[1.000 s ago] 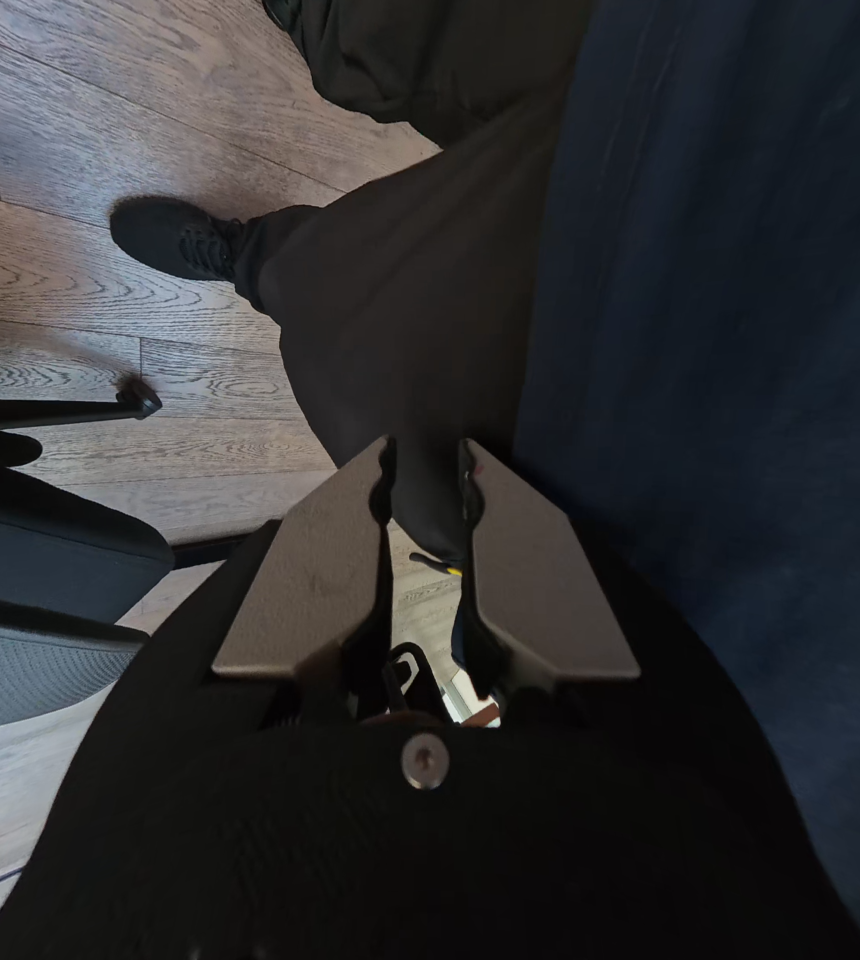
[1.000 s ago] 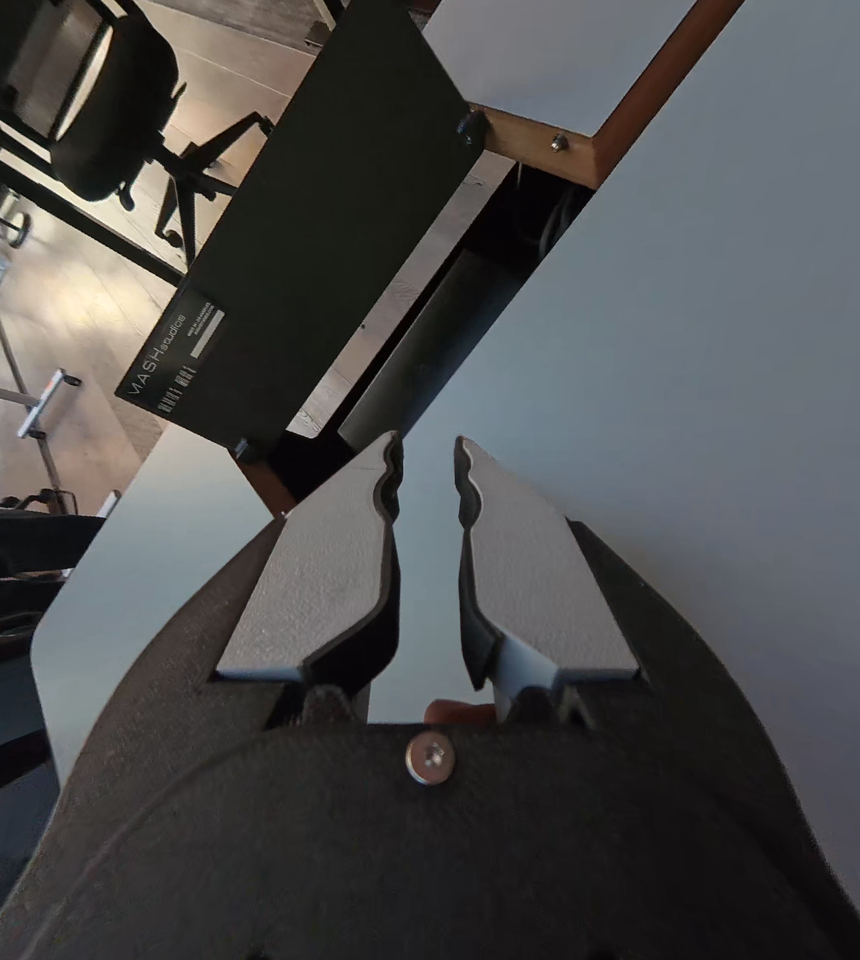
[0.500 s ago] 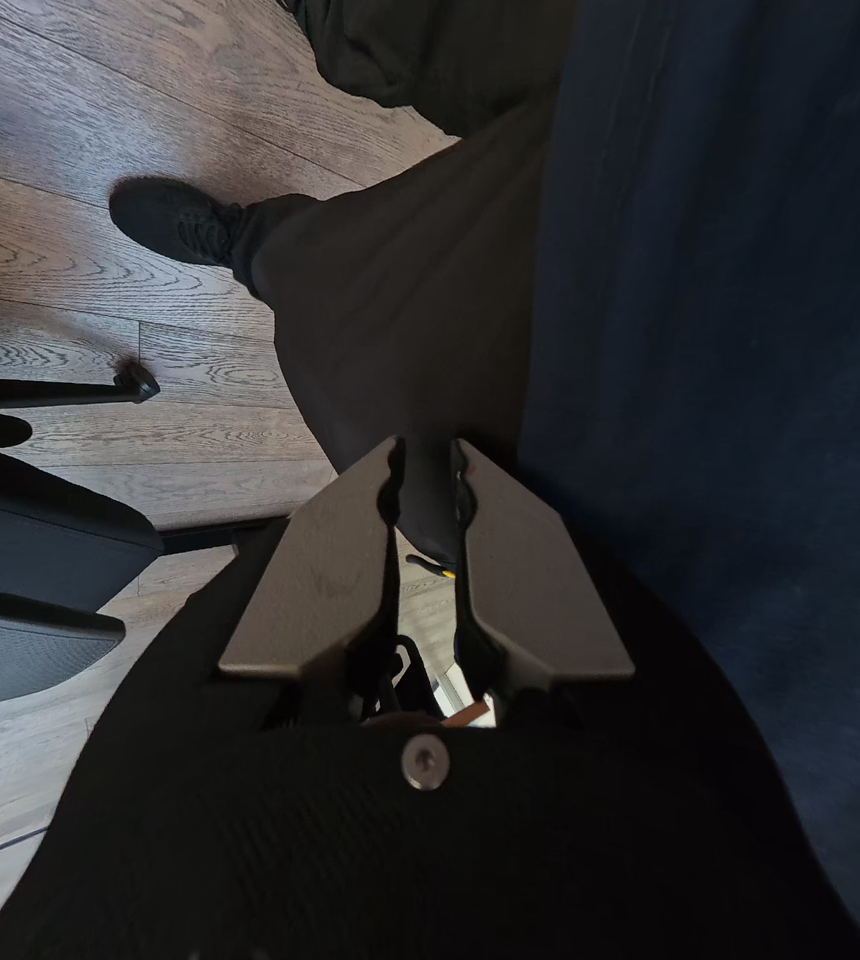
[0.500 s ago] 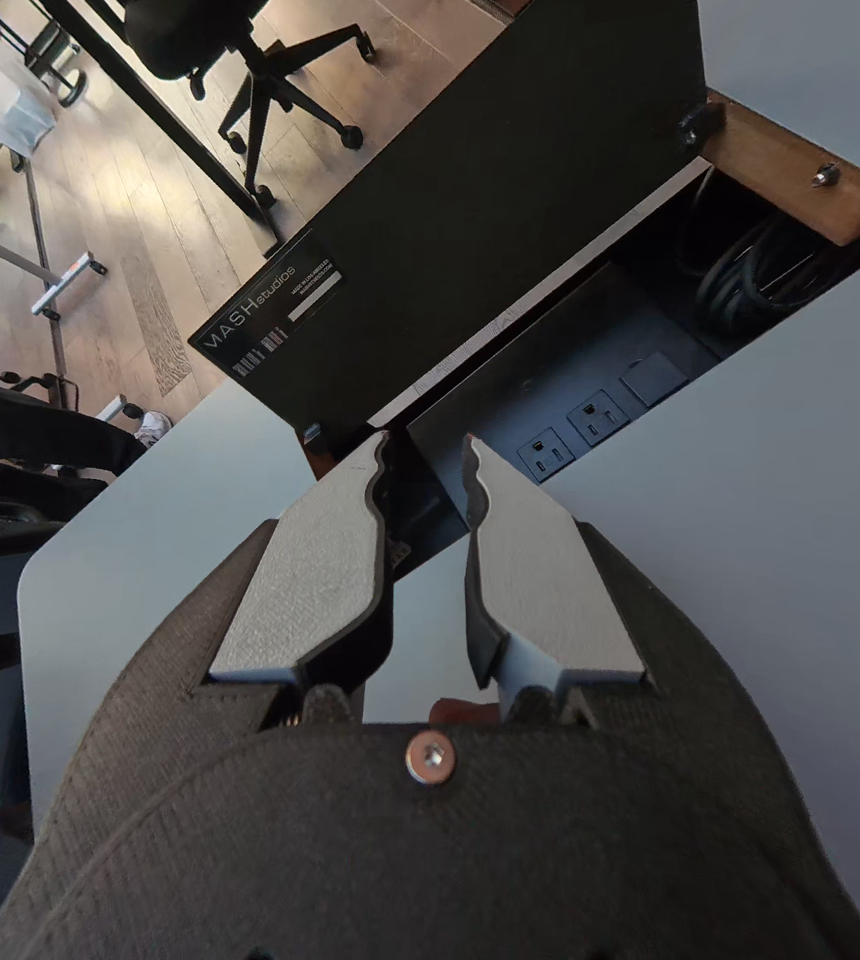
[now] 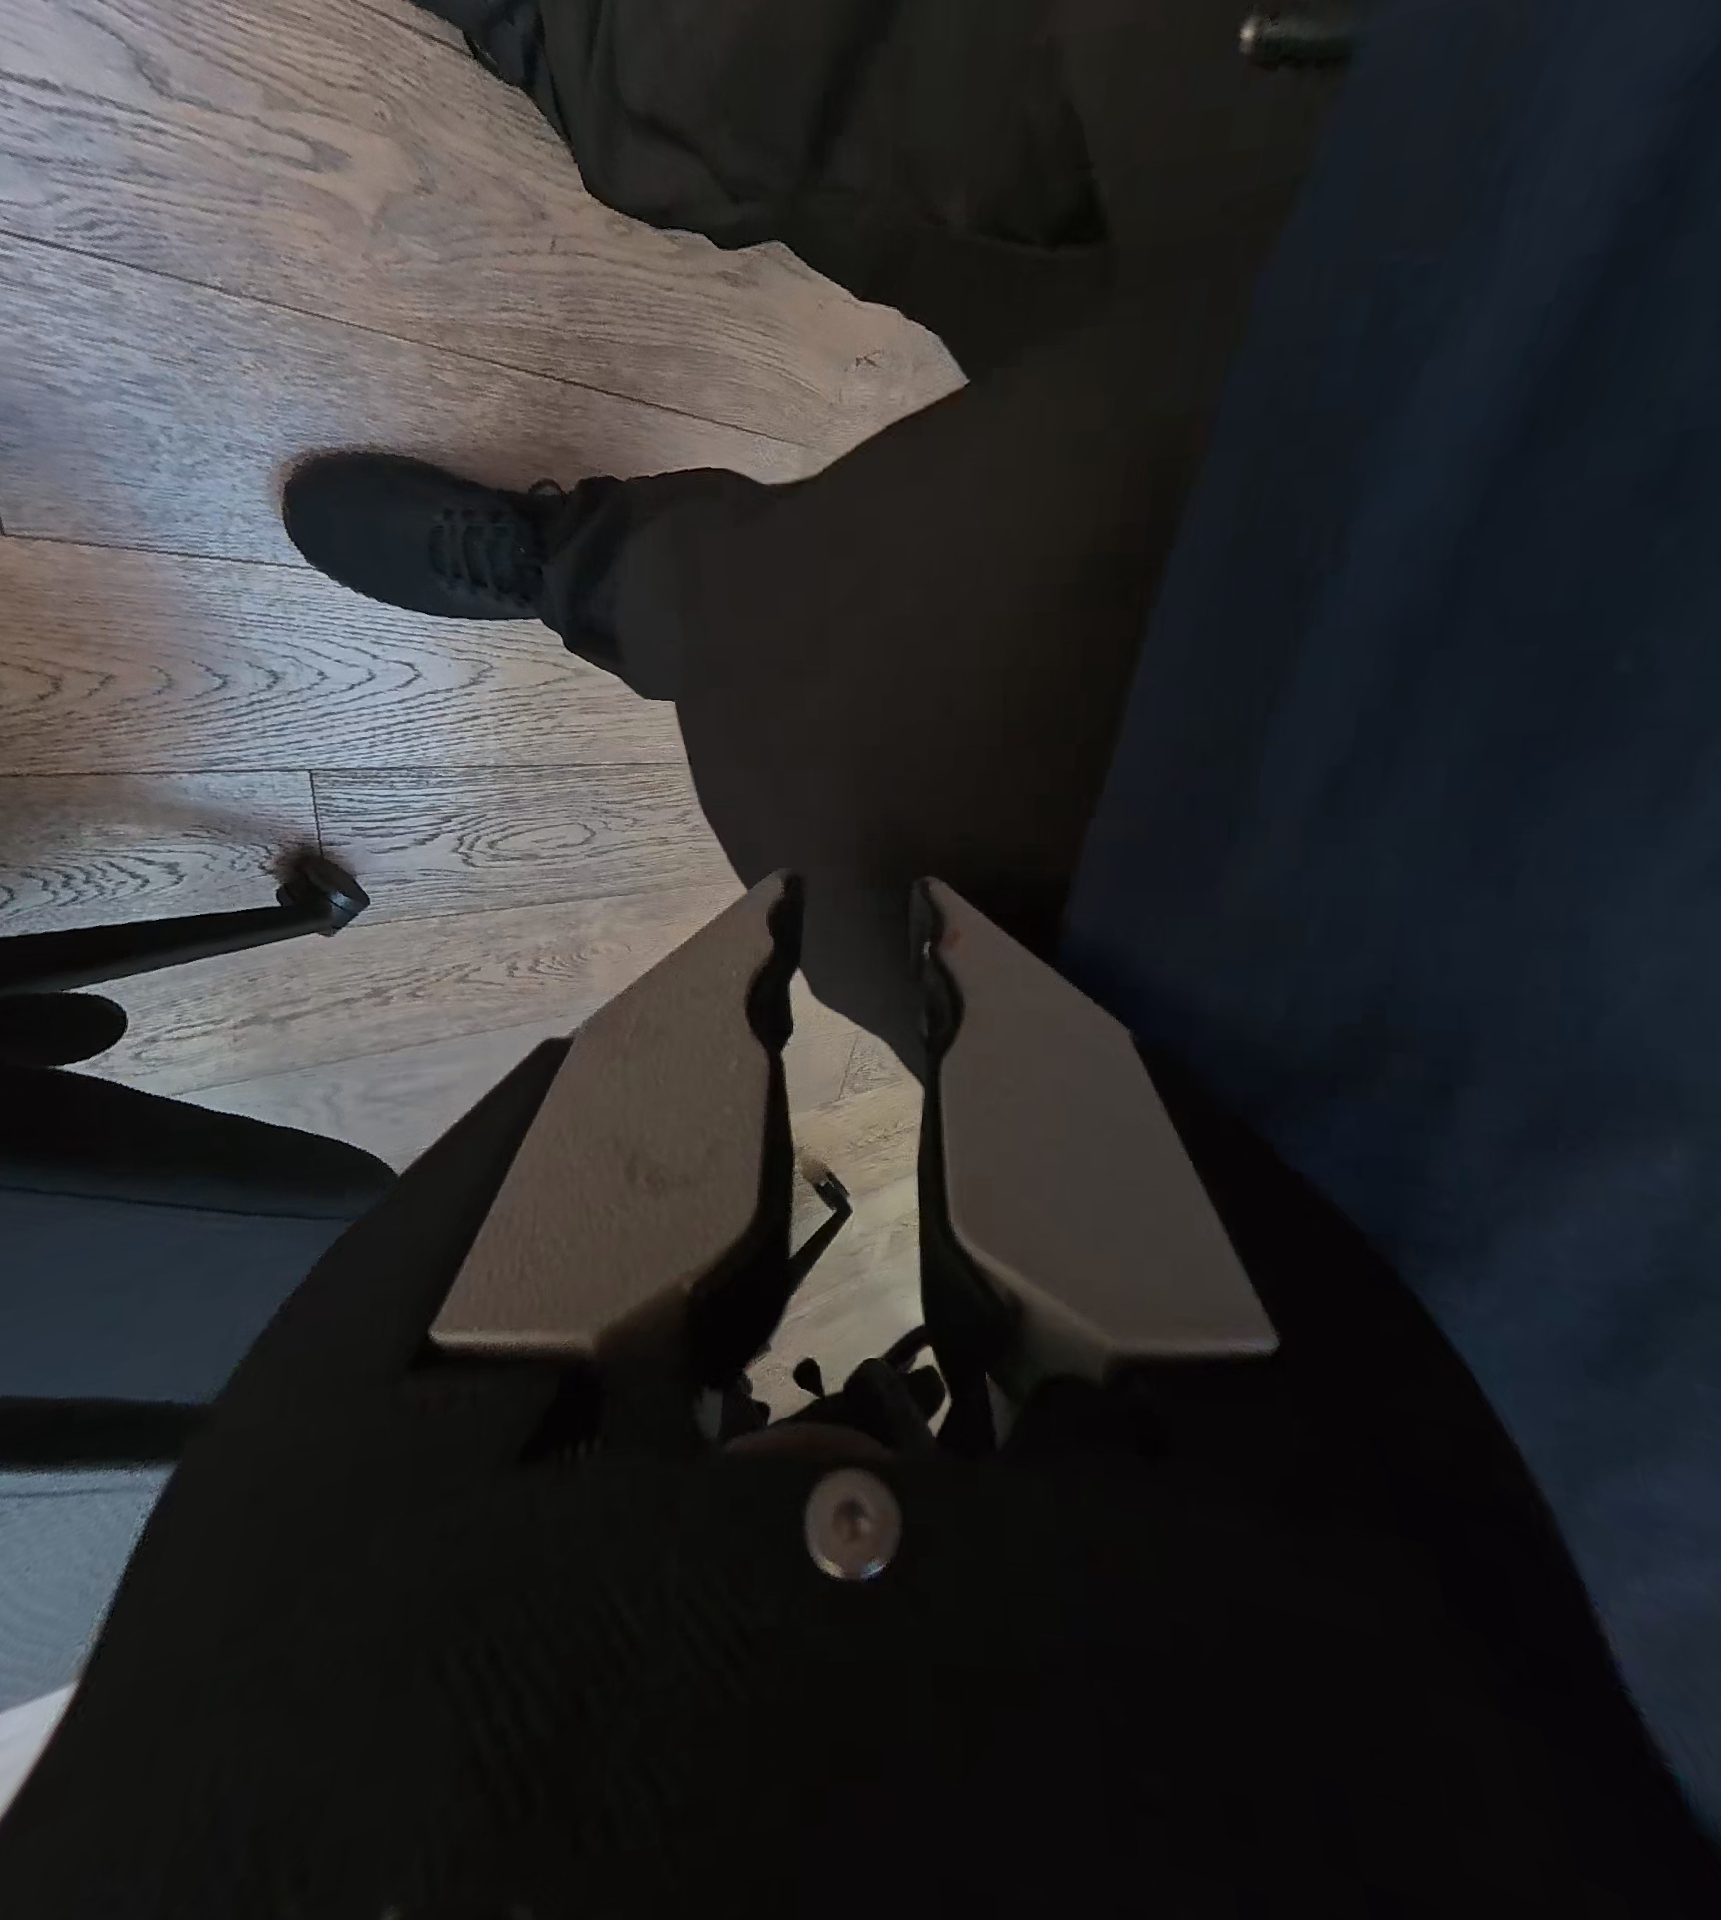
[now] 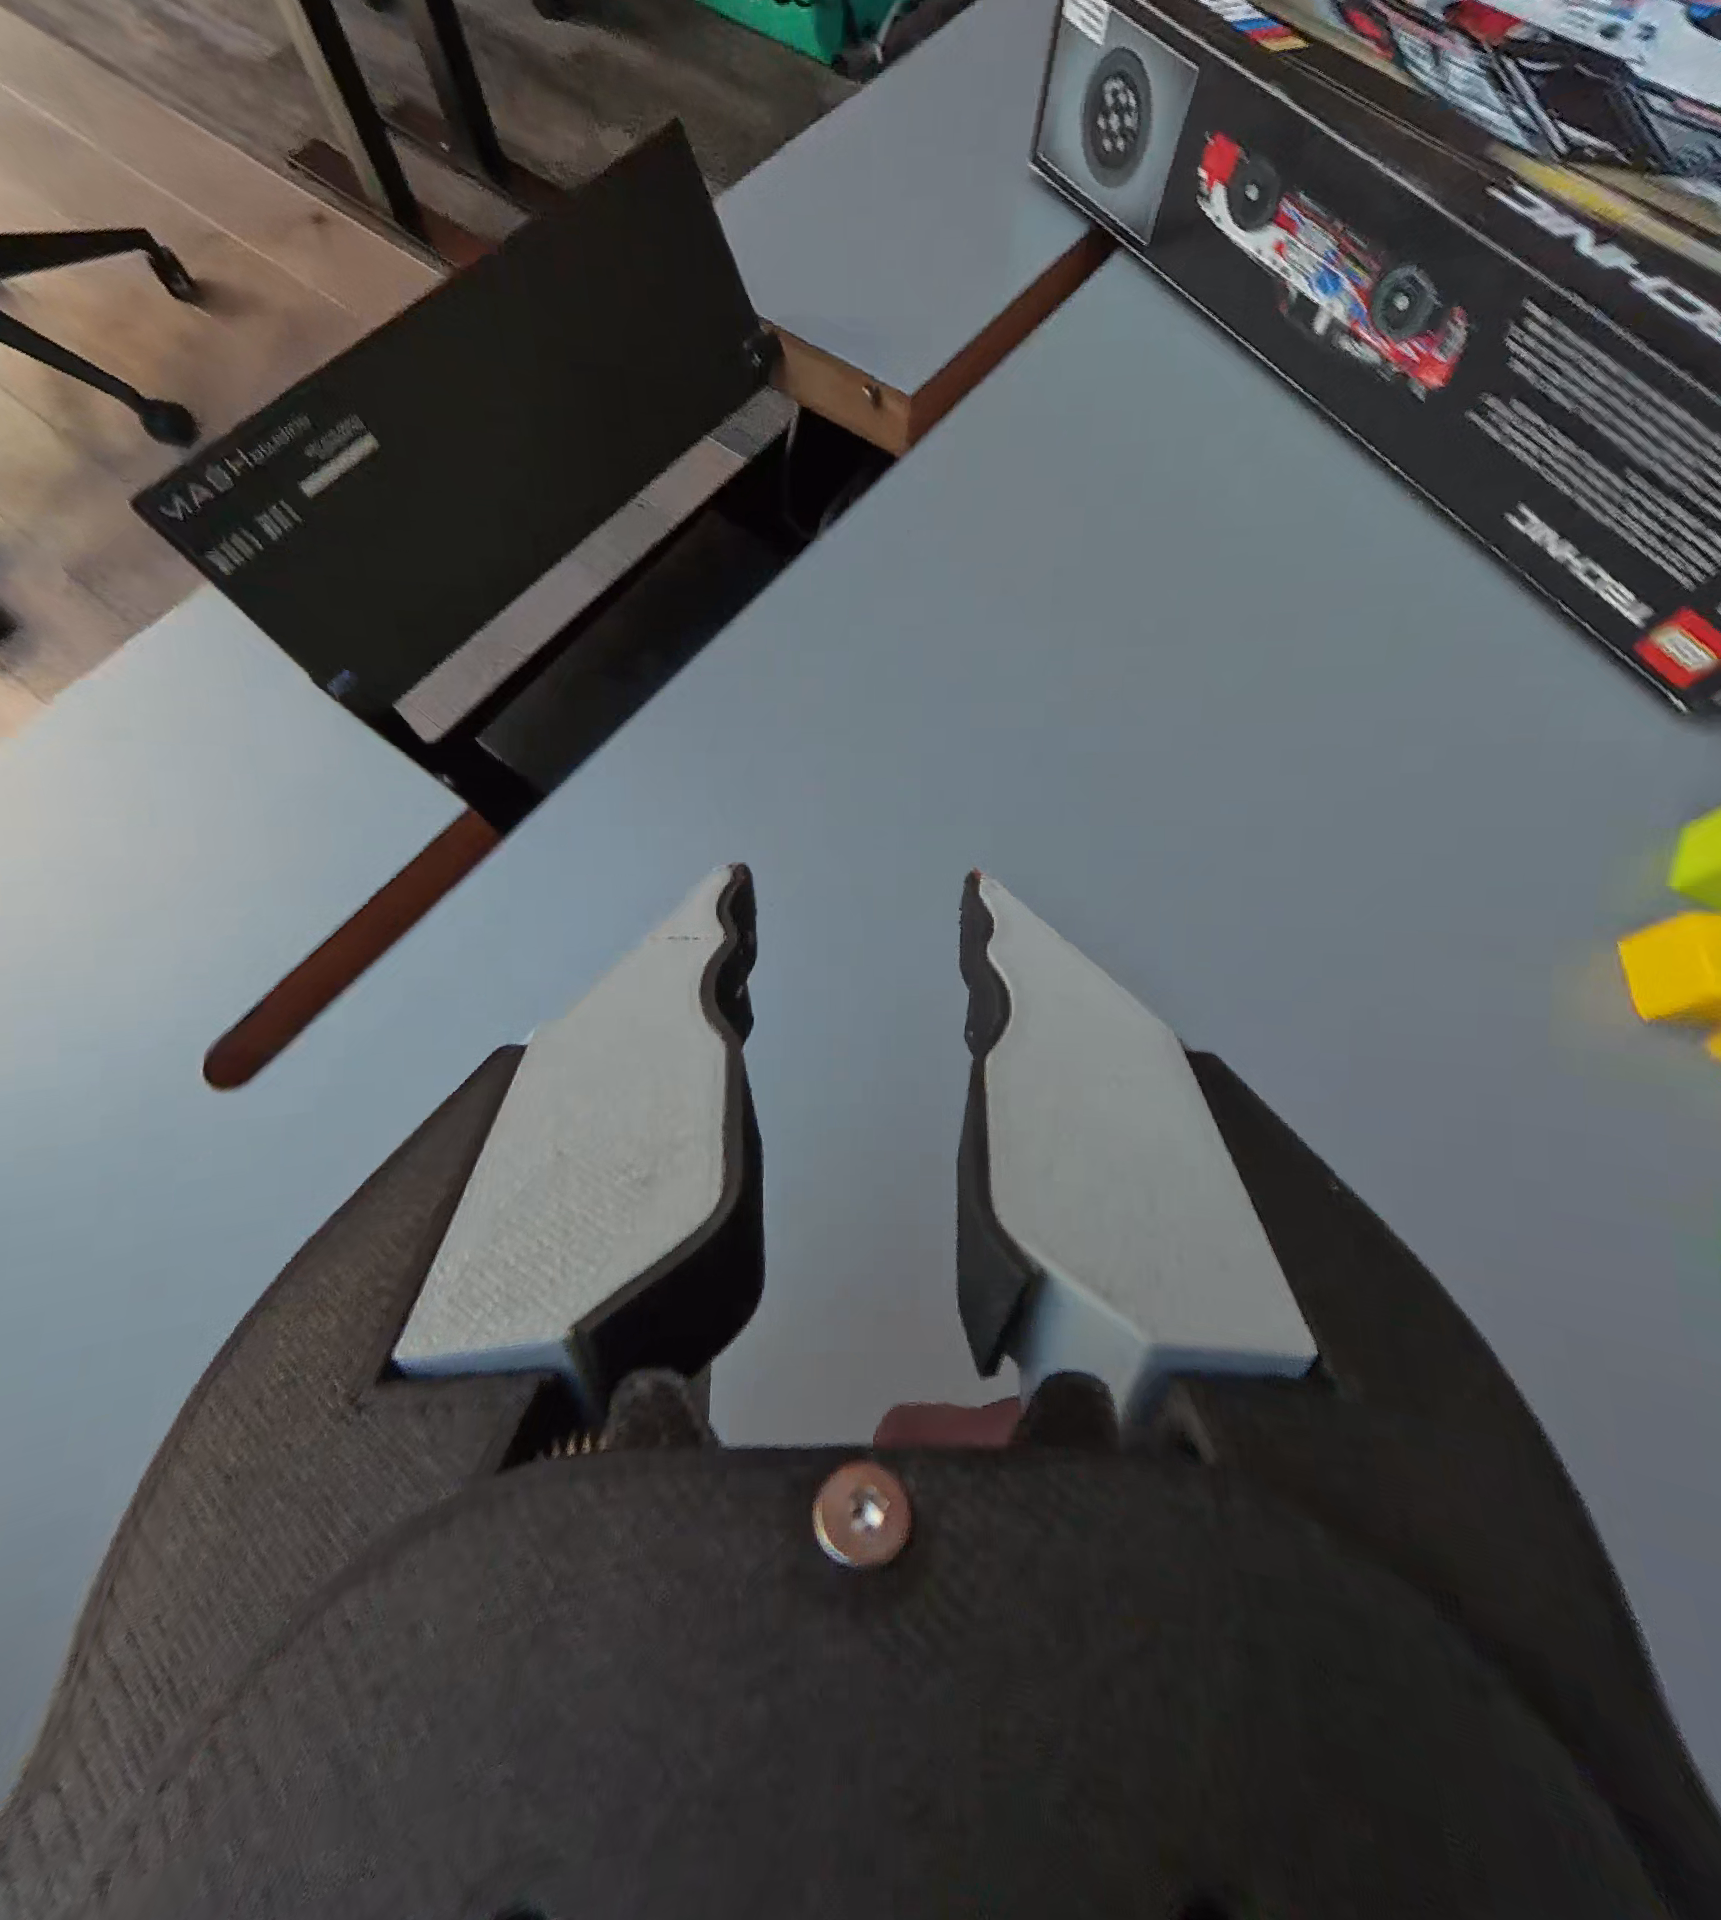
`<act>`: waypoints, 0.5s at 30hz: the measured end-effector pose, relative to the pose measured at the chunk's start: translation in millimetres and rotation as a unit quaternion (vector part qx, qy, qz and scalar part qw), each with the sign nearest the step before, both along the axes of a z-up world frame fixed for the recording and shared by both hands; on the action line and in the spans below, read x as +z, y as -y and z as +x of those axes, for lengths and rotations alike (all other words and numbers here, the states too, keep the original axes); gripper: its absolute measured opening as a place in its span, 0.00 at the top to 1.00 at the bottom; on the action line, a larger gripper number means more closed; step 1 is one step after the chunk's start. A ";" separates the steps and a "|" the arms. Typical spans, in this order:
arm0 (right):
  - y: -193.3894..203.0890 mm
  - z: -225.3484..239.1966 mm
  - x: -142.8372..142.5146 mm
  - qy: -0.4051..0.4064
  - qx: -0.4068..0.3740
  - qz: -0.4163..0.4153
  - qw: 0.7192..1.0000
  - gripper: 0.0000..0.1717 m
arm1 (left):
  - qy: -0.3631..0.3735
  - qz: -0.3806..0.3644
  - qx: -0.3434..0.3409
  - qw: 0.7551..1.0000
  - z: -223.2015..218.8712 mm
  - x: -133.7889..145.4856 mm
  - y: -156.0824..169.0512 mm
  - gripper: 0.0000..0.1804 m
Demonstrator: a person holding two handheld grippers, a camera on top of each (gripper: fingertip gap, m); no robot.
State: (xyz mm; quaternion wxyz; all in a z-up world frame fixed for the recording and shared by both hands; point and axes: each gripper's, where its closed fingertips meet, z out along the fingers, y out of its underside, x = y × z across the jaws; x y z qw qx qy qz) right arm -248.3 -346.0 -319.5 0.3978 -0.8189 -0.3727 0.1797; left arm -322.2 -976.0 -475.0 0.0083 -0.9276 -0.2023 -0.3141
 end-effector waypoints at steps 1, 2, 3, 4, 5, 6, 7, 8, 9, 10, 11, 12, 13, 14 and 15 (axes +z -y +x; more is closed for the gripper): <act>8.6 21.3 -3.4 0.016 -0.012 -0.004 1.000 0.78 | 0.005 0.004 -0.003 1.000 2.8 -5.1 4.8 0.90; 16.7 44.3 -9.1 0.036 -0.022 -0.013 0.999 0.79 | 0.012 0.008 -0.011 1.000 6.7 -10.0 9.9 0.90; 23.5 68.2 -14.3 0.054 -0.034 -0.023 0.998 0.80 | 0.014 0.010 -0.026 1.000 10.4 -14.7 15.4 0.90; 27.5 92.3 -16.2 0.065 -0.049 -0.028 0.996 0.82 | 0.008 0.011 -0.049 0.999 13.1 -19.2 21.3 0.90; 28.6 115.8 -14.3 0.069 -0.069 -0.027 0.995 0.84 | -0.003 0.014 -0.075 0.997 15.2 -22.5 26.0 0.89; 27.1 137.4 -9.6 0.065 -0.092 -0.024 0.993 0.85 | -0.014 0.018 -0.096 0.995 16.8 -23.8 28.1 0.89; 23.5 156.4 -4.3 0.055 -0.115 -0.020 0.992 0.86 | -0.026 0.024 -0.110 0.993 17.8 -23.3 27.0 0.88; 18.7 172.7 -0.6 0.045 -0.137 -0.019 0.989 0.86 | -0.039 0.034 -0.117 0.992 18.1 -21.6 22.7 0.88; 12.9 186.3 0.4 0.037 -0.155 -0.022 0.987 0.85 | -0.052 0.043 -0.119 0.991 17.8 -19.5 16.7 0.88; 6.1 197.6 -1.1 0.033 -0.172 -0.026 0.984 0.84 | -0.065 0.050 -0.118 0.990 17.3 -17.6 10.1 0.87; -1.9 206.5 -4.3 0.030 -0.186 -0.031 0.982 0.84 | -0.073 0.054 -0.115 0.989 17.5 -16.0 3.6 0.87; -10.8 213.0 -8.8 0.027 -0.198 -0.038 0.979 0.83 | -0.080 0.055 -0.112 0.989 18.2 -14.8 -2.5 0.87; -20.5 217.4 -14.1 0.025 -0.206 -0.045 0.977 0.83 | -0.084 0.054 -0.110 0.989 19.3 -14.0 -8.5 0.87; -30.6 220.1 -20.2 0.023 -0.211 -0.052 0.976 0.83 | -0.085 0.050 -0.108 0.989 21.4 -13.2 -14.4 0.87; -40.4 221.5 -27.4 0.022 -0.213 -0.063 0.975 0.83 | -0.083 0.042 -0.106 0.990 24.0 -11.9 -19.7 0.87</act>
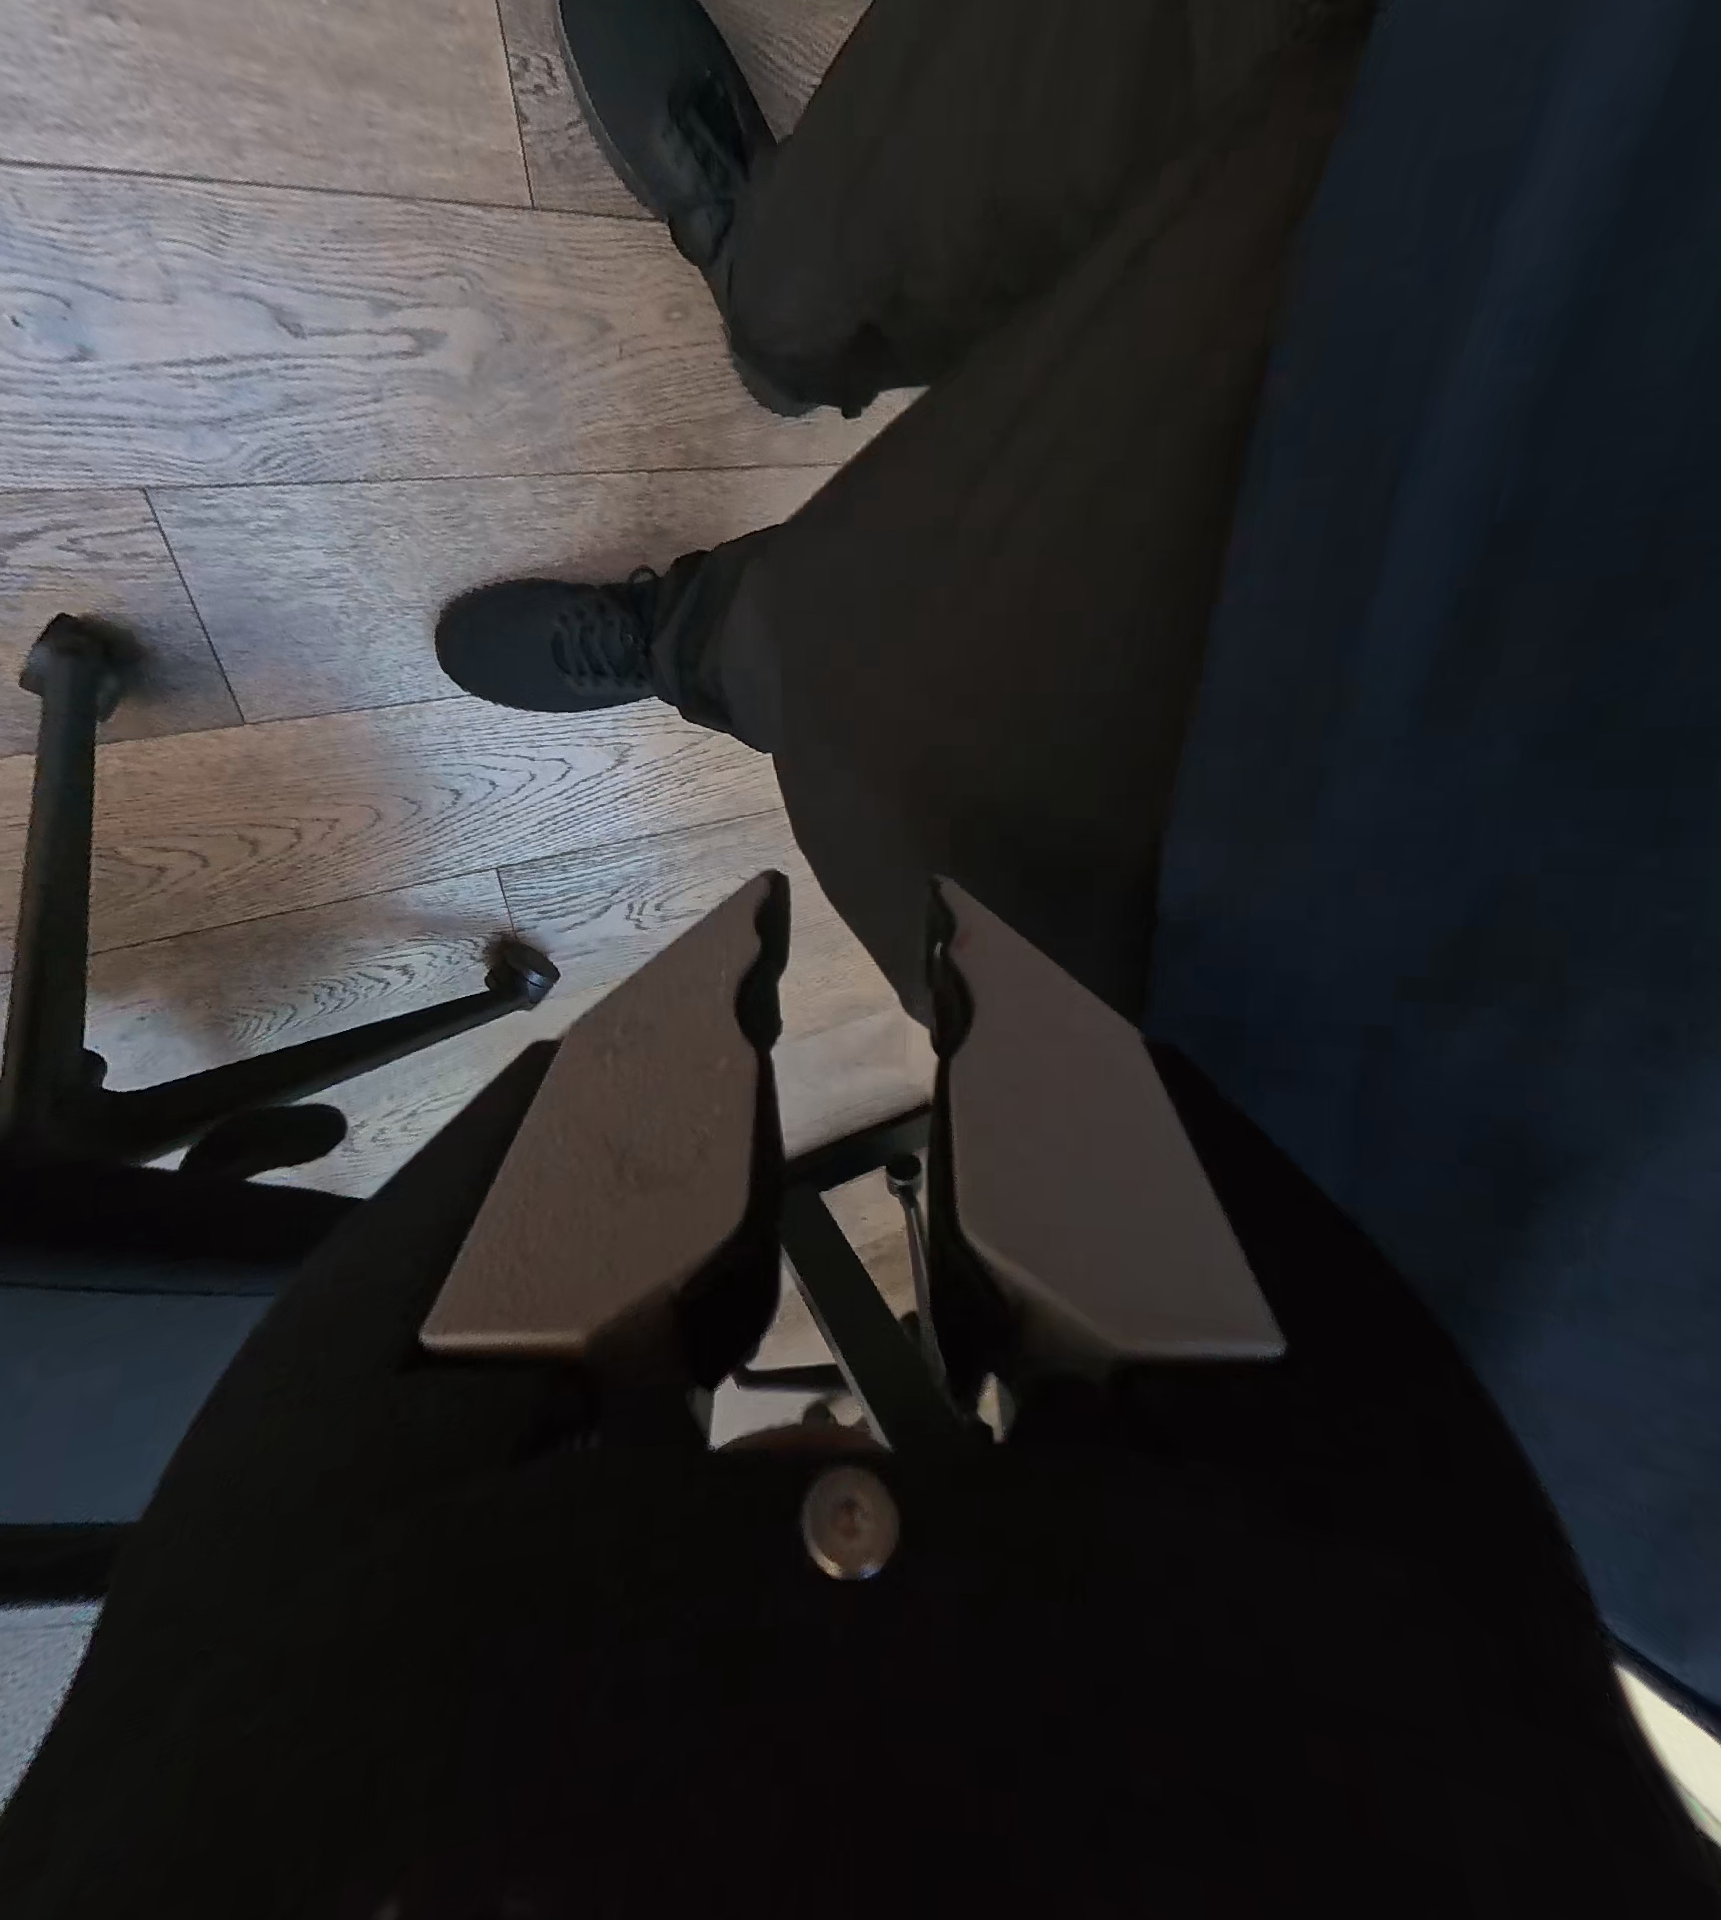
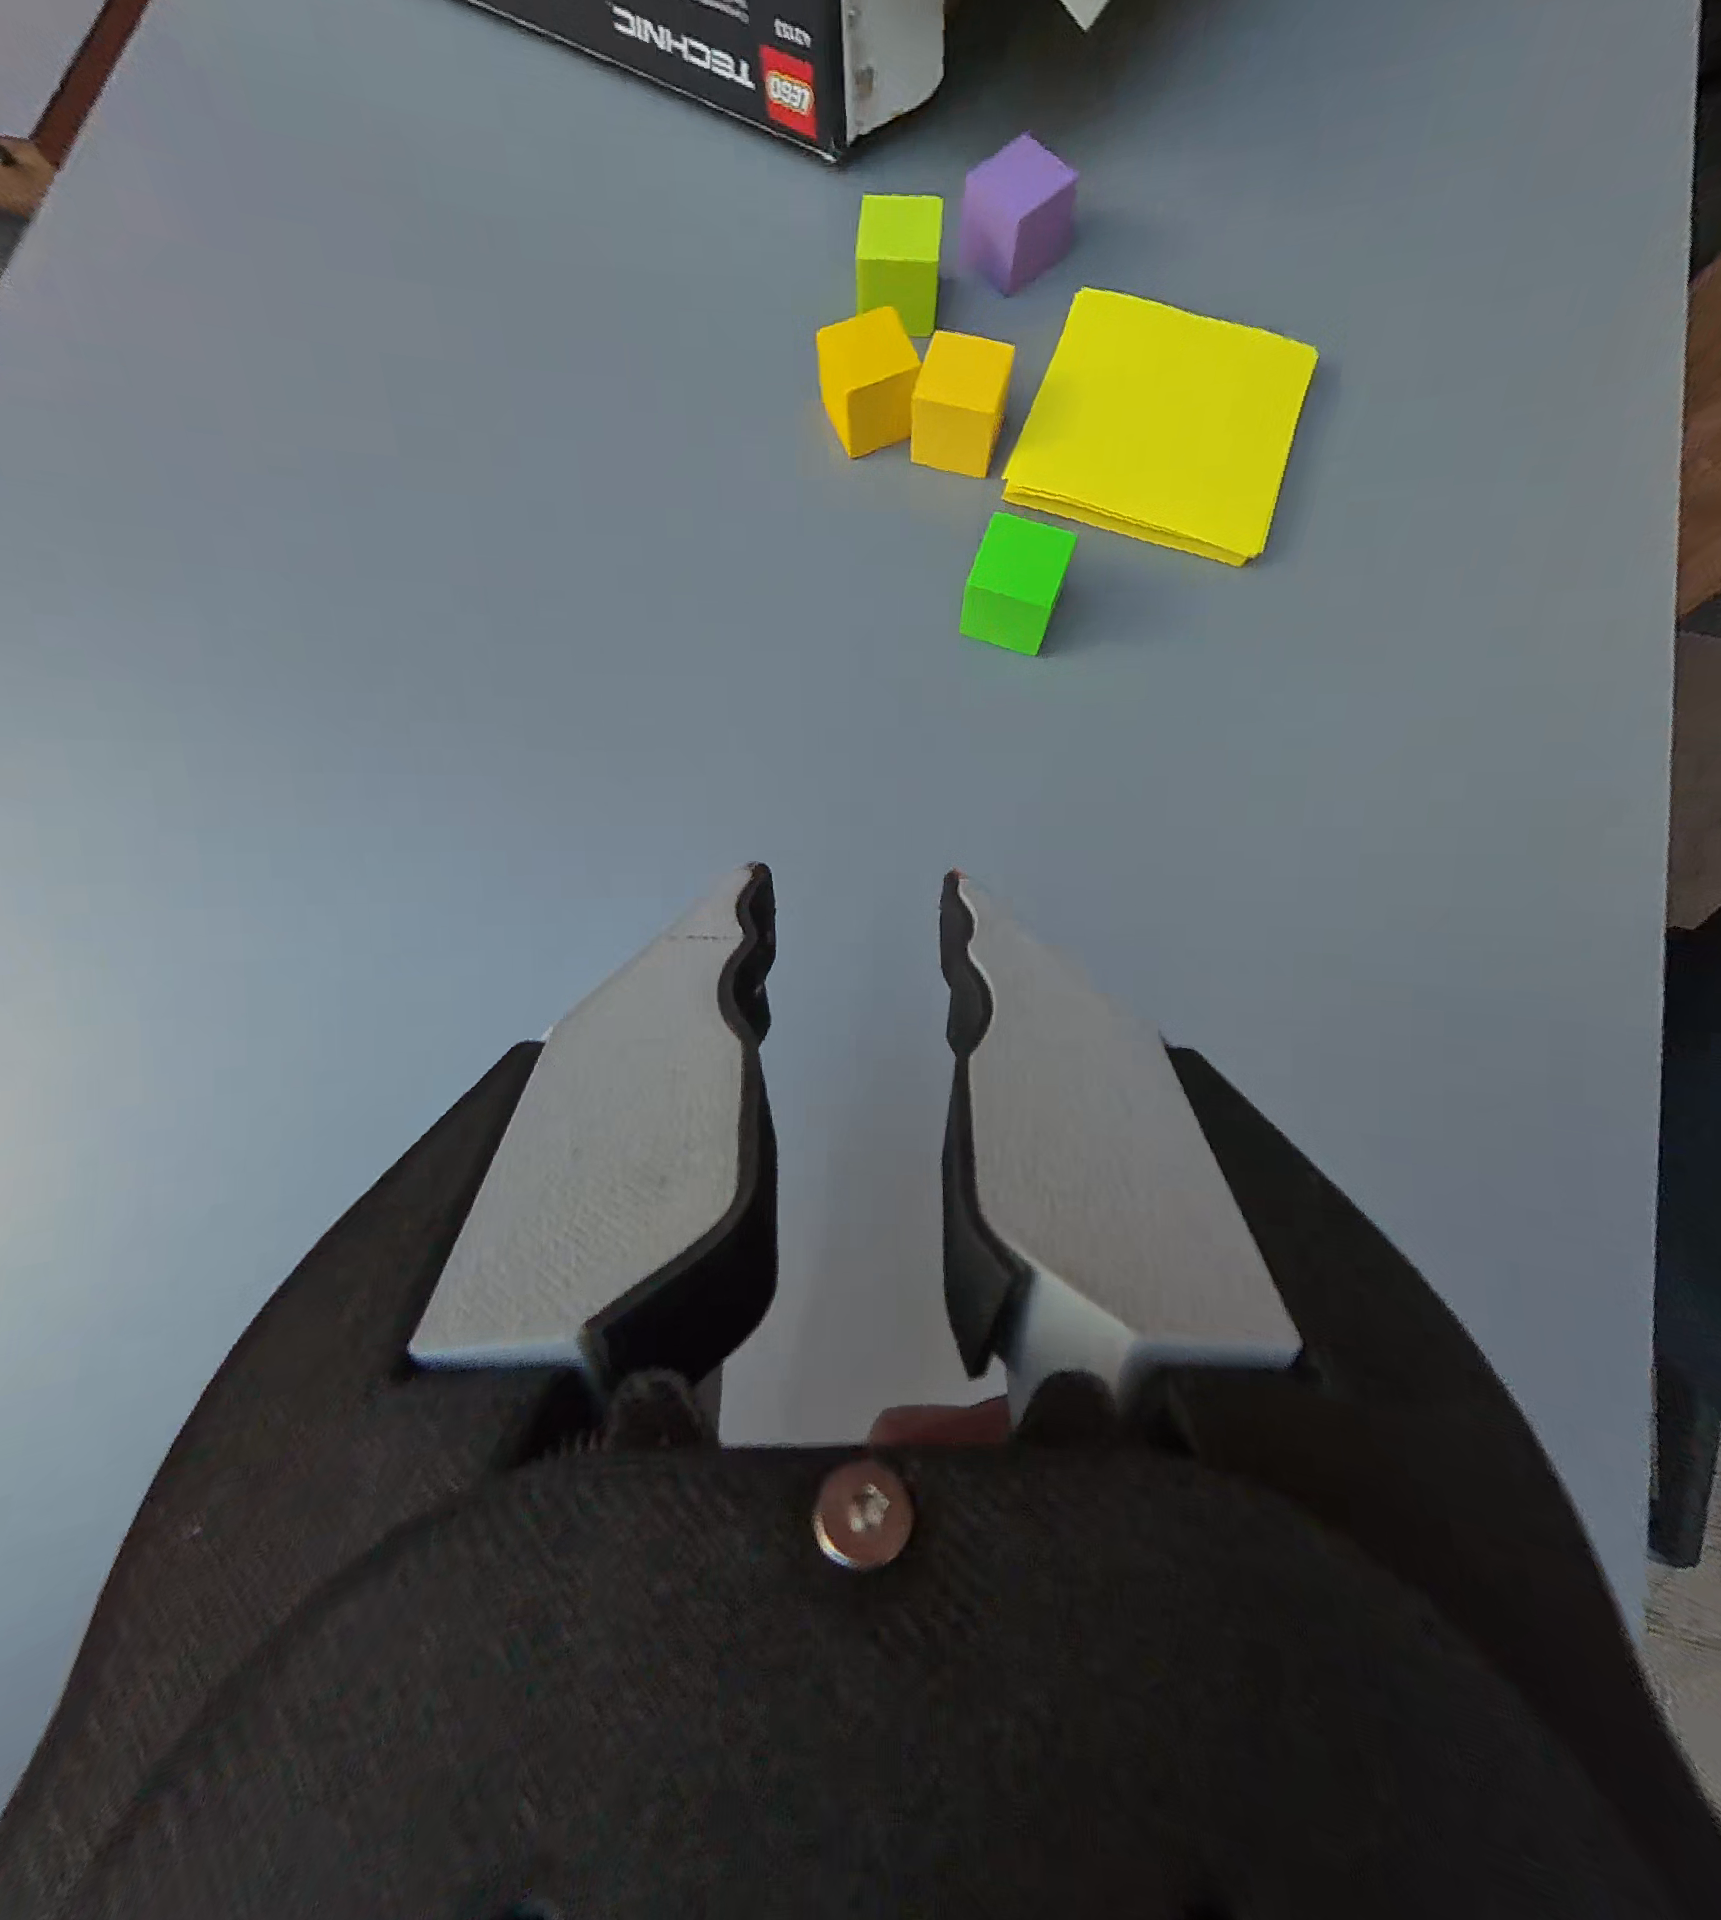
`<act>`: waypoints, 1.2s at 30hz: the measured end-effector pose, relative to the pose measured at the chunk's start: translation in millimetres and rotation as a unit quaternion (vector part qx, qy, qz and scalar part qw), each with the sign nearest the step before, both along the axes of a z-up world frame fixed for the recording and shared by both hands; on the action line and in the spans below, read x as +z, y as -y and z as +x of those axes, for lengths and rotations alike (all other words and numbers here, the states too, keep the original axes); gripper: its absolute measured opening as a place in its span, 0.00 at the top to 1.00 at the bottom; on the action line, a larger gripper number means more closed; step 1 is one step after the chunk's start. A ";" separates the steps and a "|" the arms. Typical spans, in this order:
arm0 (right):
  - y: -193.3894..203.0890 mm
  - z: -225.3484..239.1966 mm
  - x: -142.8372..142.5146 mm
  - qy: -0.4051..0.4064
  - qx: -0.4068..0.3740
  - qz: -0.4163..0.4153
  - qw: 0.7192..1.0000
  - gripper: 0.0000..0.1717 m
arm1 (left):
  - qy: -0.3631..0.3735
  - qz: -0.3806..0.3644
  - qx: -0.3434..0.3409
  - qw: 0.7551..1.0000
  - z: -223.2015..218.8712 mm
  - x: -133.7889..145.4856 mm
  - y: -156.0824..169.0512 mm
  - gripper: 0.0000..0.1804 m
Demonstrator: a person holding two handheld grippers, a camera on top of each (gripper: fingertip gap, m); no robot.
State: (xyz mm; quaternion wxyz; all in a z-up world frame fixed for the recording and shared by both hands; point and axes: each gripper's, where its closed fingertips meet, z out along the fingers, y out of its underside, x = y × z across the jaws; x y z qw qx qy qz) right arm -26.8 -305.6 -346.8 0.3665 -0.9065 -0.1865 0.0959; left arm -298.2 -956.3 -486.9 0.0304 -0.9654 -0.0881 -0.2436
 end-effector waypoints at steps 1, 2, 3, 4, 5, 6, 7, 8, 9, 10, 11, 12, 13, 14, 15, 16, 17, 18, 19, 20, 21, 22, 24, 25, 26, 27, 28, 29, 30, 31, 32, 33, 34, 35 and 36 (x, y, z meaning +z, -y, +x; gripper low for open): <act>-9.4 0.2 -6.7 -0.005 -0.001 -0.011 1.000 0.83 | 0.001 -0.008 0.003 1.000 2.5 2.0 -5.9 0.87; -18.6 -0.5 -12.2 -0.012 0.000 -0.019 1.000 0.83 | 0.002 -0.013 0.008 1.000 4.8 5.3 -13.6 0.87; -27.4 -1.4 -16.8 -0.018 0.005 -0.024 1.000 0.83 | 0.004 -0.015 0.013 1.000 6.9 9.2 -22.2 0.87; -35.5 -2.0 -21.5 -0.021 0.011 -0.027 0.999 0.83 | 0.004 -0.018 0.016 1.000 8.5 13.1 -30.5 0.87; -42.6 -2.3 -26.4 -0.022 0.018 -0.031 0.999 0.84 | 0.002 -0.021 0.016 1.000 9.5 16.6 -38.1 0.87; -48.8 -2.4 -31.6 -0.022 0.026 -0.036 0.999 0.84 | -0.001 -0.025 0.015 1.000 9.8 19.6 -44.9 0.87; -54.1 -1.9 -36.8 -0.021 0.033 -0.040 0.998 0.84 | -0.004 -0.029 0.013 0.999 10.2 22.2 -51.1 0.87; -58.9 -1.0 -41.7 -0.020 0.038 -0.044 0.998 0.84 | -0.006 -0.034 0.012 0.999 10.9 24.4 -56.6 0.87; -63.2 -0.2 -45.9 -0.021 0.042 -0.048 0.998 0.84 | -0.007 -0.039 0.010 0.999 11.6 26.3 -61.3 0.87; -67.0 0.8 -49.6 -0.022 0.045 -0.051 0.997 0.84 | -0.009 -0.043 0.008 0.999 12.5 28.0 -65.5 0.87; -70.5 2.2 -52.4 -0.023 0.046 -0.053 0.997 0.83 | -0.010 -0.047 0.007 0.999 13.8 29.5 -69.6 0.87; -73.8 3.2 -54.3 -0.025 0.048 -0.054 0.997 0.83 | -0.009 -0.051 0.007 0.999 15.6 31.0 -73.3 0.87; -76.9 3.9 -55.4 -0.028 0.051 -0.054 0.997 0.82 | -0.008 -0.054 0.005 0.998 17.5 32.3 -76.6 0.87; -79.9 5.3 -56.6 -0.028 0.054 -0.054 0.997 0.82 | -0.010 -0.054 0.001 0.998 18.6 33.5 -80.2 0.87; -82.6 7.0 -57.7 -0.026 0.058 -0.053 0.997 0.81 | -0.012 -0.051 -0.002 0.999 19.0 35.4 -85.1 0.88; -84.9 8.4 -58.7 -0.025 0.062 -0.053 0.996 0.80 | -0.015 -0.042 -0.004 0.999 18.1 39.1 -93.2 0.88; -86.7 9.7 -59.5 -0.026 0.066 -0.054 0.996 0.80 | -0.021 -0.026 -0.004 0.999 14.0 44.8 -105.6 0.88; -88.2 11.0 -59.9 -0.026 0.070 -0.055 0.996 0.80 | -0.032 -0.005 -0.004 0.999 6.6 53.3 -123.0 0.88; -89.6 12.2 -59.7 -0.027 0.074 -0.054 0.995 0.79 | -0.042 0.021 -0.006 0.999 -3.3 64.5 -146.0 0.89; -90.6 12.9 -59.0 -0.030 0.078 -0.052 0.995 0.79 | -0.054 0.050 -0.009 0.997 -15.8 78.4 -174.5 0.89; -90.8 12.9 -58.7 -0.033 0.083 -0.051 0.995 0.79 | -0.071 0.079 -0.012 0.994 -31.9 93.3 -207.4 0.88; -90.0 12.6 -59.1 -0.036 0.088 -0.051 0.994 0.78 | -0.088 0.109 -0.012 0.990 -49.6 108.8 -244.0 0.87; -87.5 12.3 -61.6 -0.038 0.097 -0.052 0.993 0.78 | -0.109 0.160 -0.002 0.981 -84.1 136.4 -322.6 0.80; -85.6 12.0 -63.5 -0.039 0.101 -0.054 0.993 0.78 | -0.118 0.171 0.006 0.978 -101.5 145.4 -360.2 0.76; -83.4 11.7 -65.7 -0.040 0.104 -0.056 0.992 0.78 | -0.130 0.176 0.013 0.976 -118.9 150.8 -395.8 0.75; -81.3 11.4 -66.9 -0.043 0.106 -0.057 0.992 0.77 | -0.145 0.180 0.024 0.973 -136.7 153.2 -429.1 0.75; -79.2 11.4 -67.0 -0.047 0.107 -0.056 0.992 0.77 | -0.157 0.182 0.033 0.970 -153.4 152.8 -459.6 0.75; -76.5 12.1 -66.8 -0.050 0.106 -0.058 0.991 0.77 | -0.176 0.178 0.039 0.967 -171.1 148.8 -484.8 0.75; -73.7 13.1 -65.7 -0.053 0.106 -0.059 0.991 0.77 | -0.196 0.165 0.043 0.966 -187.5 141.6 -504.0 0.75; -71.2 14.7 -63.5 -0.057 0.105 -0.057 0.991 0.77 | -0.203 0.147 0.044 0.967 -198.1 133.1 -519.0 0.74; -68.6 16.9 -60.9 -0.059 0.104 -0.053 0.991 0.77 | -0.199 0.132 0.042 0.970 -202.6 125.2 -531.0 0.72; -65.5 19.9 -58.8 -0.061 0.103 -0.051 0.992 0.77 | -0.191 0.121 0.037 0.973 -203.1 118.5 -541.3 0.71; -62.1 23.8 -57.3 -0.060 0.102 -0.050 0.992 0.77 | -0.185 0.116 0.027 0.975 -201.7 113.4 -550.2 0.72; -58.8 28.6 -56.2 -0.058 0.100 -0.048 0.992 0.77 | -0.185 0.117 0.016 0.976 -199.8 109.9 -558.5 0.71; -55.6 33.9 -55.6 -0.056 0.098 -0.047 0.992 0.78 | -0.191 0.114 0.006 0.975 -198.3 107.0 -564.4 0.68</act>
